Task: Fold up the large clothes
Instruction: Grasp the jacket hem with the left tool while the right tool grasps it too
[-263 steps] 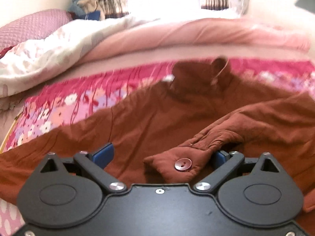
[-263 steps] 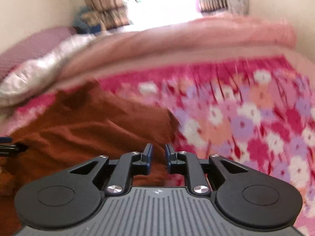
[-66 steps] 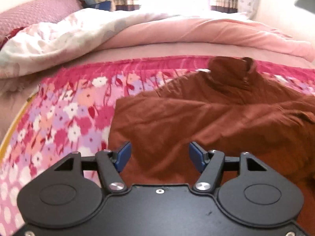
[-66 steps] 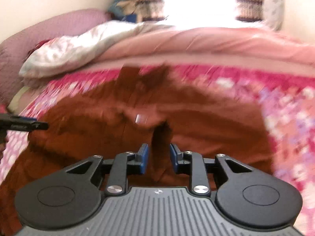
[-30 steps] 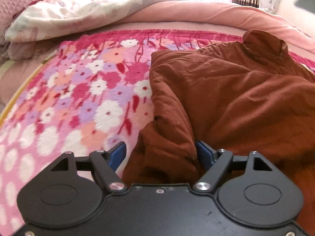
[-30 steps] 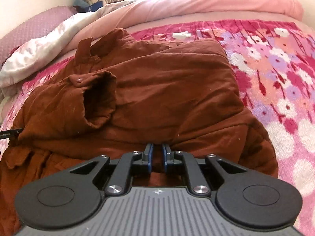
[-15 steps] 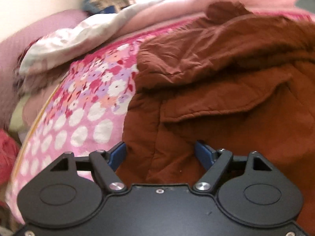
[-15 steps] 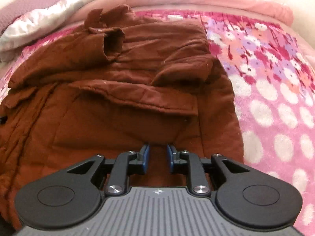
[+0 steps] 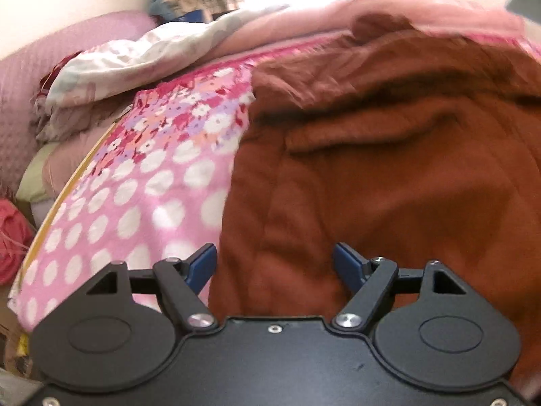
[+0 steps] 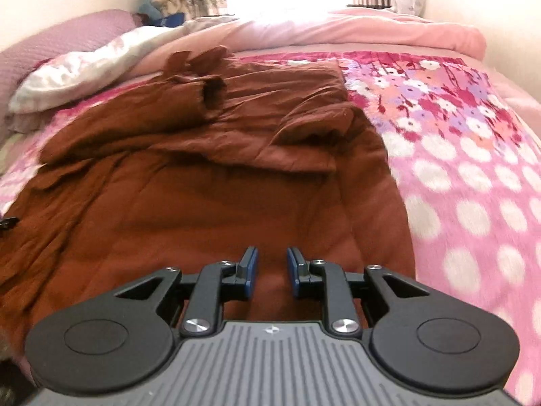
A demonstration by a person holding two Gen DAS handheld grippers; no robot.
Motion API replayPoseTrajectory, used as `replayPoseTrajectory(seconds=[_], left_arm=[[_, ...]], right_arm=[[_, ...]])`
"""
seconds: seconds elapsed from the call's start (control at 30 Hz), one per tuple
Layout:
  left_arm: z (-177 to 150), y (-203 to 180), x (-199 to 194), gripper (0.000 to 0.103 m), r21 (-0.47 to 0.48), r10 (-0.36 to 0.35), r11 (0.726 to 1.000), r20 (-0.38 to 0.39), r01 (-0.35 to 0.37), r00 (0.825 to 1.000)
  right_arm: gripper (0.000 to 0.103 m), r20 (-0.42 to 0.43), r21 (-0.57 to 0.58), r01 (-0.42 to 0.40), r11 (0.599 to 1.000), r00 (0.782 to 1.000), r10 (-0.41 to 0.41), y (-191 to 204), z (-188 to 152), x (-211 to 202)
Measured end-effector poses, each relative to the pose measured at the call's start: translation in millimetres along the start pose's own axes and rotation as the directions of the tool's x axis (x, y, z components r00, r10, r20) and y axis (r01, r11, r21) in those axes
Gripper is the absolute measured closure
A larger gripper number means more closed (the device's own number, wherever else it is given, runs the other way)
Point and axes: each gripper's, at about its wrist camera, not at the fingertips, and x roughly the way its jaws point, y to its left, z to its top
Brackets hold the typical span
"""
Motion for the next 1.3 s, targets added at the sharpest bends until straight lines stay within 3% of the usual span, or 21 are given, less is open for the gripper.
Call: replayPoseTrajectory(seconds=[0.1,0.2,0.4,0.5,0.53,0.6,0.67,0.73,0.9,1.03,1.17,1.23,1.3], left_arm=[[-23.8,-3.6,-9.8,0.024,-0.016,0.028,1.000,0.066,-0.027,0.997],[-26.4,-1.8,-7.2,0.024,-0.064,0.030,0.998,0.080,-0.025,0.996],[-34.3,16.2,-29.3,0.023,-0.078,0.012,0.997,0.092,-0.005,0.996],[-46.6,42.7,-54.2,0.023,-0.099,-0.050,0.993,0.101,0.060,0.994],[-49.5,50.7,-58.2,0.024,-0.115,-0.064,0.991,0.096,0.075,0.993],[-54.4,67.9,-57.2,0.024,-0.163,-0.085,0.982,0.056,0.093,0.995],[-59.5,78.3,-53.8,0.024,-0.195,-0.060,0.979,0.001,0.059,0.998],[-64.2,87.0,-56.9,0.025,-0.240,-0.022,0.970,0.008,0.024,1.000],[-64.1,93.2,-42.9,0.025,-0.302,-0.167,0.942,-0.041,0.147,0.985],[-60.2,87.3,-34.9,0.025,-0.346,-0.287,0.902,-0.031,0.259,0.957],[-50.0,71.1,-30.5,0.025,-0.307,-0.304,0.910,-0.038,0.279,0.952],[-47.0,67.1,-29.2,0.028,-0.305,-0.338,0.899,-0.030,0.314,0.941],[-44.0,64.6,-26.7,0.029,-0.308,-0.354,0.894,-0.035,0.327,0.935]], right_arm=[[0.077,-0.011,-0.022,0.026,0.999,1.000,-0.026,2.2,-34.1,-14.3],[0.077,0.072,0.033,-0.003,0.999,0.997,0.001,-5.9,-52.4,-21.6],[0.076,0.100,0.063,0.006,0.998,0.995,-0.012,-5.1,-52.3,-32.1],[0.075,0.119,0.082,-0.013,0.997,0.993,0.003,-9.2,-53.9,-58.9],[0.072,0.131,0.085,-0.003,0.996,0.991,-0.008,-13.0,-53.6,-67.1],[0.050,0.144,0.102,0.028,0.994,0.989,-0.043,-23.4,-53.9,-80.1],[0.040,0.147,0.137,0.045,0.990,0.987,-0.065,-36.3,-55.3,-85.7],[0.040,0.133,0.177,0.063,0.982,0.987,-0.087,-48.1,-59.3,-86.2],[0.040,0.097,0.219,0.066,0.974,0.991,-0.088,-65.8,-70.7,-78.9],[0.037,0.100,0.262,0.018,0.965,0.994,-0.046,-77.6,-75.0,-74.0],[0.036,0.085,0.276,-0.004,0.961,0.996,-0.020,-79.5,-76.7,-69.7],[0.037,0.097,0.287,-0.071,0.955,0.994,0.045,-78.5,-76.7,-69.9],[0.046,0.100,0.275,-0.094,0.957,0.993,0.069,-74.6,-75.1,-67.5]])
